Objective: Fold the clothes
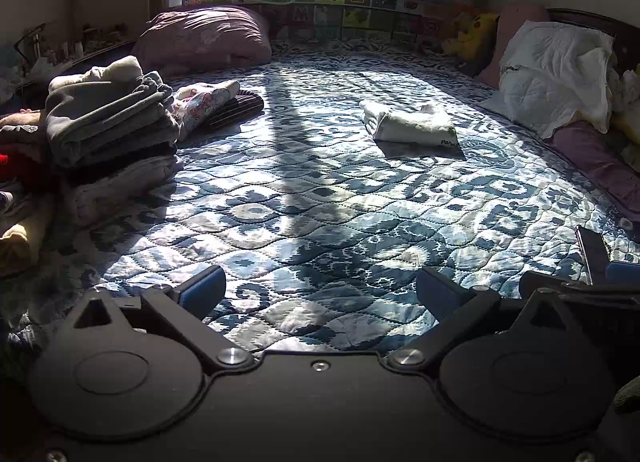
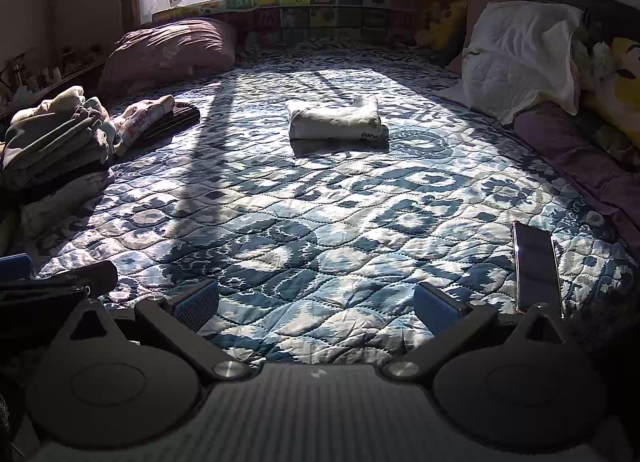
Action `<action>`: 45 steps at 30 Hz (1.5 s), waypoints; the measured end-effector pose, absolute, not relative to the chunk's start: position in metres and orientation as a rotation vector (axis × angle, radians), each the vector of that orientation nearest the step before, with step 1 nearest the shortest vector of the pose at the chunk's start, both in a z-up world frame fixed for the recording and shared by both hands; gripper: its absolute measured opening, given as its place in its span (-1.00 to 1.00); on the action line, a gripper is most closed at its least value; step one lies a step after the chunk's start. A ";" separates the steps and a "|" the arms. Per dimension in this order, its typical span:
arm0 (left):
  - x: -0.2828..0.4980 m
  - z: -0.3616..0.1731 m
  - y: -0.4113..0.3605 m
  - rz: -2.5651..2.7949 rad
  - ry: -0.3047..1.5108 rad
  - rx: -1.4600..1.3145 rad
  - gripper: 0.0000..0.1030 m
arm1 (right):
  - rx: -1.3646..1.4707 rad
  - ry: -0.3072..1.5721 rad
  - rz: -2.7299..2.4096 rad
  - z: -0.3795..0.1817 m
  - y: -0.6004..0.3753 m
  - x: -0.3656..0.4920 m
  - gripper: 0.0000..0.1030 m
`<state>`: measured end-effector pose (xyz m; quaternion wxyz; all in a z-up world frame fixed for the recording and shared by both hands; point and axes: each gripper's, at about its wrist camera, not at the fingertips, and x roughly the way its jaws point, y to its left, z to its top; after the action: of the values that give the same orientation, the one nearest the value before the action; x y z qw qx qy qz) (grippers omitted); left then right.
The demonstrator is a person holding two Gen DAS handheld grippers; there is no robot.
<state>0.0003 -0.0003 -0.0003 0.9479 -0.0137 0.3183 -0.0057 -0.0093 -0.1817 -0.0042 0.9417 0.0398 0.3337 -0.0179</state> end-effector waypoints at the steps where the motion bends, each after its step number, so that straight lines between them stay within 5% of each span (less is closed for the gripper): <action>1: 0.001 -0.001 -0.001 -0.011 0.648 -0.027 0.99 | 0.080 0.681 -0.037 -0.004 -0.181 -0.009 0.99; 45: 0.004 -0.004 -0.001 -0.007 0.655 -0.028 0.99 | 0.079 0.684 -0.035 -0.005 -0.180 -0.009 0.99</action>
<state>0.0038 -0.0005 -0.0042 0.9467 -0.0138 0.3218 -0.0032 -0.0087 -0.1804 -0.0048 0.9411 0.0386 0.3354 -0.0169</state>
